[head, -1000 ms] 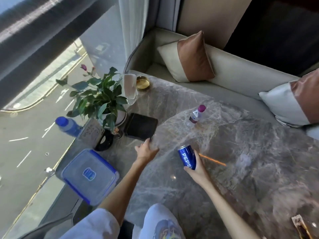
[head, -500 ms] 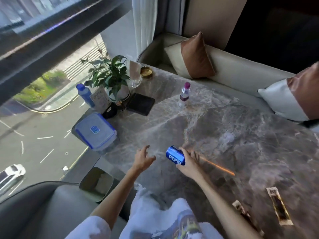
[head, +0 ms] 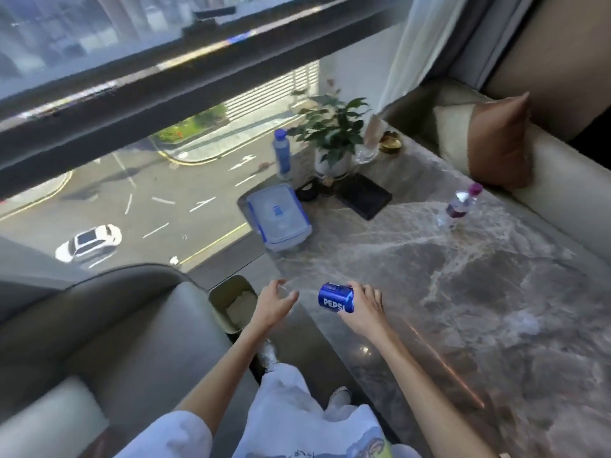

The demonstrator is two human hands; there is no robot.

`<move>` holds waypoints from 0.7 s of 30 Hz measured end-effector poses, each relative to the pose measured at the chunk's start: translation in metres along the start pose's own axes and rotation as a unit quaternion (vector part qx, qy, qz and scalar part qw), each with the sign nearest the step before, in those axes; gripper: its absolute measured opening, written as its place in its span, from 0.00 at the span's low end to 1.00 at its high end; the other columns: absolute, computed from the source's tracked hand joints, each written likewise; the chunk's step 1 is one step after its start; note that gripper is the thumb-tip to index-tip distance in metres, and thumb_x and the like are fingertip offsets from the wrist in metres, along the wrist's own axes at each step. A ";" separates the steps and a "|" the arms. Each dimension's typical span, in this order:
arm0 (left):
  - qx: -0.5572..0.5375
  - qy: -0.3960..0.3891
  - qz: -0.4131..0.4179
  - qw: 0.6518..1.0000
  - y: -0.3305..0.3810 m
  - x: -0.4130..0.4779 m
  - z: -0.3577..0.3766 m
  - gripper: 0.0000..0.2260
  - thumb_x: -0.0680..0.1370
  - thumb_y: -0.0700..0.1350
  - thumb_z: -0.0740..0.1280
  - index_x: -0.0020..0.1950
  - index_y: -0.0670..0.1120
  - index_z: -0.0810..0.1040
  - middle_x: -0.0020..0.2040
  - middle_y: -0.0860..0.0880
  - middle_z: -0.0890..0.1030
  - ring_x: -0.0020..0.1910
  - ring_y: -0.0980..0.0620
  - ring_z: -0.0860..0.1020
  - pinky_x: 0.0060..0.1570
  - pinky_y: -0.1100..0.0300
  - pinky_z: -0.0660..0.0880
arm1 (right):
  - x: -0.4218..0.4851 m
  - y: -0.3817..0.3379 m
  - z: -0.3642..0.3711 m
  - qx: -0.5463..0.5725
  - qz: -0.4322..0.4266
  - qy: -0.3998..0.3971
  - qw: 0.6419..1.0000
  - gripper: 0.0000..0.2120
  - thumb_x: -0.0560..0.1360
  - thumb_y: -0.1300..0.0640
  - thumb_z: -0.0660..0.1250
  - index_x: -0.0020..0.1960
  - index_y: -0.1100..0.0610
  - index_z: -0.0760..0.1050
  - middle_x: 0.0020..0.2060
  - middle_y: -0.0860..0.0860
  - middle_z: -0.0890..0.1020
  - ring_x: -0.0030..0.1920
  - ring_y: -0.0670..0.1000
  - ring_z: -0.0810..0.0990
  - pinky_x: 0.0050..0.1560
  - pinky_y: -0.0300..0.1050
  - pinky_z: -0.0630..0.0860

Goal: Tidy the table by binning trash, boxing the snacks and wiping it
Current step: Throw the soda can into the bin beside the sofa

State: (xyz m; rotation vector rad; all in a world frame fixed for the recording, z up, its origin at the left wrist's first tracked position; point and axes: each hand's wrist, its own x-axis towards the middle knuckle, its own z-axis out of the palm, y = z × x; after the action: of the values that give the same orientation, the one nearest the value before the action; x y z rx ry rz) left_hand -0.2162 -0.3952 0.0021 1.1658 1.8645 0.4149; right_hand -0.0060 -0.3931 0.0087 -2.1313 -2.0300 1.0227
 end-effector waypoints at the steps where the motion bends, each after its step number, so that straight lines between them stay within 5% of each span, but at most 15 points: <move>1: -0.013 0.004 -0.016 1.000 -0.012 0.000 -0.012 0.25 0.74 0.53 0.69 0.67 0.44 0.72 0.63 0.42 0.78 0.60 0.45 0.77 0.62 0.51 0.74 | 0.005 -0.017 0.008 -0.003 -0.016 -0.017 1.000 0.29 0.69 0.51 0.67 0.69 0.51 0.64 0.62 0.54 0.71 0.62 0.57 0.66 0.65 0.46 0.62; 8: -0.090 0.077 -0.120 0.986 -0.097 0.009 -0.103 0.27 0.73 0.55 0.70 0.68 0.43 0.71 0.63 0.44 0.77 0.61 0.46 0.76 0.60 0.55 0.72 | 0.044 -0.136 0.063 -0.045 -0.106 -0.102 0.988 0.30 0.69 0.50 0.67 0.69 0.49 0.63 0.60 0.54 0.71 0.60 0.57 0.66 0.63 0.49 0.66; 16: -0.156 0.142 -0.224 0.951 -0.191 0.040 -0.190 0.24 0.72 0.55 0.71 0.65 0.45 0.73 0.62 0.41 0.77 0.58 0.43 0.77 0.57 0.53 0.75 | 0.095 -0.224 0.099 -0.055 -0.111 -0.162 0.979 0.30 0.70 0.53 0.69 0.70 0.49 0.62 0.61 0.54 0.70 0.62 0.55 0.72 0.64 0.50 0.70; 21: -0.156 0.115 -0.242 0.951 -0.224 0.073 -0.202 0.26 0.74 0.55 0.68 0.68 0.44 0.70 0.65 0.40 0.73 0.64 0.42 0.73 0.61 0.53 0.69 | 0.135 -0.255 0.138 -0.055 -0.081 -0.187 0.977 0.30 0.68 0.53 0.70 0.68 0.50 0.65 0.59 0.56 0.70 0.59 0.59 0.74 0.63 0.52 0.71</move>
State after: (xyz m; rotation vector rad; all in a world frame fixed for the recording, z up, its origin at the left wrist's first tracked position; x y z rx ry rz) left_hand -0.5177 -0.4138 -0.0684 0.4395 2.1093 0.5541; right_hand -0.3037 -0.2896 -0.0450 -1.8904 -2.4298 1.4027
